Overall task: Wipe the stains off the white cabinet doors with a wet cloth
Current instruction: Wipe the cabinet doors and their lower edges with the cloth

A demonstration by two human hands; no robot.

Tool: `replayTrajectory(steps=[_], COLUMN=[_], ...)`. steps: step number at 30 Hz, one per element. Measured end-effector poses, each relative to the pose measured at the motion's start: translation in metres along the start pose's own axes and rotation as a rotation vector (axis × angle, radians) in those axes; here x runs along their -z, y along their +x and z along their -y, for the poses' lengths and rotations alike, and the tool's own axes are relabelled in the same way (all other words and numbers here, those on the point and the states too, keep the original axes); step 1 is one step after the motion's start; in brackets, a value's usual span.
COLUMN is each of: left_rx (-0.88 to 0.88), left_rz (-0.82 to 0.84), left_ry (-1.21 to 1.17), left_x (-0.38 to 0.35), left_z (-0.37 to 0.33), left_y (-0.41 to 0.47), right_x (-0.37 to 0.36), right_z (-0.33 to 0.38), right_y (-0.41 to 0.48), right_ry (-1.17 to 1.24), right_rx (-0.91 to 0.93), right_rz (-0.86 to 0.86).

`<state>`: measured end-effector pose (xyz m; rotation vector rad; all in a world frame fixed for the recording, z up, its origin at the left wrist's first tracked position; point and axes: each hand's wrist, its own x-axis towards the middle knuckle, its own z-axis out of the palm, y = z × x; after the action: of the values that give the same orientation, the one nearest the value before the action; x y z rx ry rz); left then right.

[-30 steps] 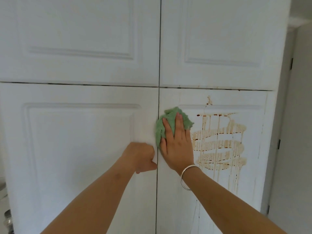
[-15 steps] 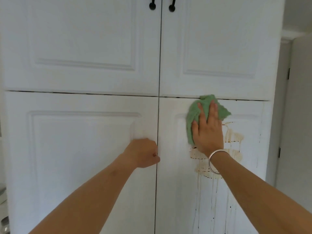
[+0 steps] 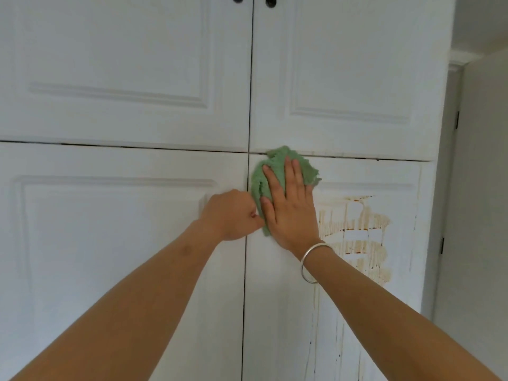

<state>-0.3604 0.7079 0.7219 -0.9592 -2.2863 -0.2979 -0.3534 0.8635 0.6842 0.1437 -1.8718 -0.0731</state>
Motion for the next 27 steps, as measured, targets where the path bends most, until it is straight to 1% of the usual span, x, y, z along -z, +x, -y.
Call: replayTrajectory(steps=[2, 3, 6, 7, 10, 13, 16, 19, 20, 21, 24, 27], left_rx=[0.021, 0.04, 0.088, 0.094, 0.097, 0.118, 0.08, -0.005, -0.014, -0.016, -0.008, -0.025], left_rz=[0.004, 0.0, 0.018, 0.023, 0.046, 0.078, 0.057, 0.035, 0.046, 0.054, 0.041, 0.041], left_ry=[0.019, 0.035, 0.064, 0.064, 0.054, 0.056, 0.095, 0.004, -0.019, -0.043, -0.086, -0.056], left_x=[0.002, 0.003, 0.003, 0.003, 0.005, 0.008, 0.011, 0.01, 0.009, 0.007, 0.003, 0.003], left_z=[-0.002, -0.001, -0.003, -0.003, -0.005, -0.008, -0.02, -0.035, -0.037, -0.04, -0.039, -0.038], left_y=[-0.001, -0.001, -0.003, -0.003, -0.002, 0.0, 0.005, 0.02, 0.024, 0.029, 0.036, 0.04], right_x=[0.003, 0.005, 0.013, 0.016, 0.033, 0.047, 0.049, 0.048, 0.045, 0.042, 0.028, 0.014], right_z=[-0.013, -0.019, -0.046, -0.059, -0.112, -0.147, -0.149, -0.128, -0.117, -0.11, -0.08, -0.053], right_y=[0.001, 0.002, -0.003, -0.006, -0.015, -0.022, -0.027, -0.024, -0.027, -0.032, -0.052, -0.059], right_ry=[-0.014, 0.001, 0.047, 0.041, 0.033, 0.092, 0.137, 0.174, 0.181, 0.166, 0.106, 0.065], right_rx=[0.018, -0.019, -0.233, -0.275, -0.373, -0.525, -0.659, -0.753, -0.759, -0.728, -0.497, -0.359], right_rz=[0.01, 0.002, -0.028, -0.027, 0.045, 0.122, 0.131, 0.123, 0.14, 0.156, 0.163, 0.127])
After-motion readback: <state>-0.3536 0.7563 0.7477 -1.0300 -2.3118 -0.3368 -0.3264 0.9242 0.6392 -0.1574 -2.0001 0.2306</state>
